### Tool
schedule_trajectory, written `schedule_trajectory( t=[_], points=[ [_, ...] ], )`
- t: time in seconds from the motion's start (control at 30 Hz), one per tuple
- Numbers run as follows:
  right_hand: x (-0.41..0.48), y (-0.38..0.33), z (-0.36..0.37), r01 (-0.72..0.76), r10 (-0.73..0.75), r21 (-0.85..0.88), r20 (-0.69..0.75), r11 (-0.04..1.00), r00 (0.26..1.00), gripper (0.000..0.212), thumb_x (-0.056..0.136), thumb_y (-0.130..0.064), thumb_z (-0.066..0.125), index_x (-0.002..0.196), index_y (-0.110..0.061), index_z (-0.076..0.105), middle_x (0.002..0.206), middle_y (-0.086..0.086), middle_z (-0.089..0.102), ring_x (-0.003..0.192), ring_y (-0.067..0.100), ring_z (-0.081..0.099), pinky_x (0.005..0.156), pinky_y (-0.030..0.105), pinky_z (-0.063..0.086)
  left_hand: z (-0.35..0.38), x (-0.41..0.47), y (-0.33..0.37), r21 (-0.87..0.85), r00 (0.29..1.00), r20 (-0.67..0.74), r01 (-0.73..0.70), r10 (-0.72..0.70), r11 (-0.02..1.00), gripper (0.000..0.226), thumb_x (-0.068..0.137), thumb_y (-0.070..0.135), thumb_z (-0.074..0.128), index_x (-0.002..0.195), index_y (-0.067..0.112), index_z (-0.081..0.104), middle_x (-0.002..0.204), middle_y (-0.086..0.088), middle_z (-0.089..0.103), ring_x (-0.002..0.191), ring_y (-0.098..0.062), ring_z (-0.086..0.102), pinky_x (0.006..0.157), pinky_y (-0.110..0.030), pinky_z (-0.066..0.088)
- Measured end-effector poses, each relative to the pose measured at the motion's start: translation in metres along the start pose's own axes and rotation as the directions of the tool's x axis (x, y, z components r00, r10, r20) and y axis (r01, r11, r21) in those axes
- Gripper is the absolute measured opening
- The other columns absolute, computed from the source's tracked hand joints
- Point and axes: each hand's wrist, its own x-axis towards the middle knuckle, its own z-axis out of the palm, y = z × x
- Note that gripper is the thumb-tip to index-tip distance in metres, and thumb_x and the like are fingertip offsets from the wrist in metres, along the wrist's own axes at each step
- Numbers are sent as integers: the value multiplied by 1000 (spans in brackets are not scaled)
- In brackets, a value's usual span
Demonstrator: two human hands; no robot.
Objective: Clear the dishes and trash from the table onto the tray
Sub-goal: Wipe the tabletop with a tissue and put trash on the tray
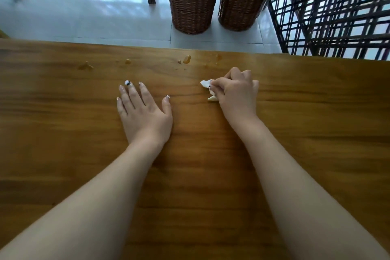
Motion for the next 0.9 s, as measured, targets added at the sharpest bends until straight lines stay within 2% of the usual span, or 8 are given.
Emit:
schedule_trajectory(
  t=[0.13,0.3,0.47,0.6,0.77,0.9],
  points=[
    [33,-4,1,-48,55,-98,71,994,996,24,96,-34,53,107,-23,71,106,0,55,110,26,39,78,33,20,0,-3,-1,-23,1000,-20,-5,4,1000,73,97,55,12,152,9,-1,160,-13,-7,147,-25,-14,118,-39,-9],
    [73,-2,6,-79,94,-190,69,979,993,28,99,-35,46,114,-24,68,113,1,53,114,27,38,80,33,20,0,-1,0,-41,1000,-29,2,-4,999,74,96,55,14,152,10,0,160,-13,-7,147,-24,-14,118,-38,-9],
    [86,-3,11,-124,135,-137,73,983,988,27,99,-32,47,114,-22,67,114,2,54,114,27,39,87,35,26,-1,0,1,-62,999,-42,5,-8,998,74,96,55,17,153,10,2,160,-12,-5,147,-24,-13,118,-38,-9],
    [65,0,3,-119,128,-92,102,989,987,26,98,-32,50,112,-21,68,111,2,54,112,25,41,82,35,25,-1,0,2,-59,999,-46,5,-8,998,74,95,55,17,152,11,4,160,-13,-3,147,-25,-12,118,-39,-8],
    [35,12,-4,-48,55,-69,106,996,993,24,96,-30,54,113,-24,69,97,-5,46,105,23,39,79,31,21,-1,0,2,-82,998,-58,3,-8,997,73,96,54,19,152,10,6,160,-13,-2,147,-26,-10,118,-39,-7],
    [64,8,2,-59,69,-96,107,994,992,24,97,-29,51,112,-23,69,106,1,53,112,27,40,80,33,22,-1,0,2,-87,998,-66,-1,-5,996,73,96,53,22,152,9,7,160,-14,0,147,-26,-9,118,-39,-7]
  ],
)
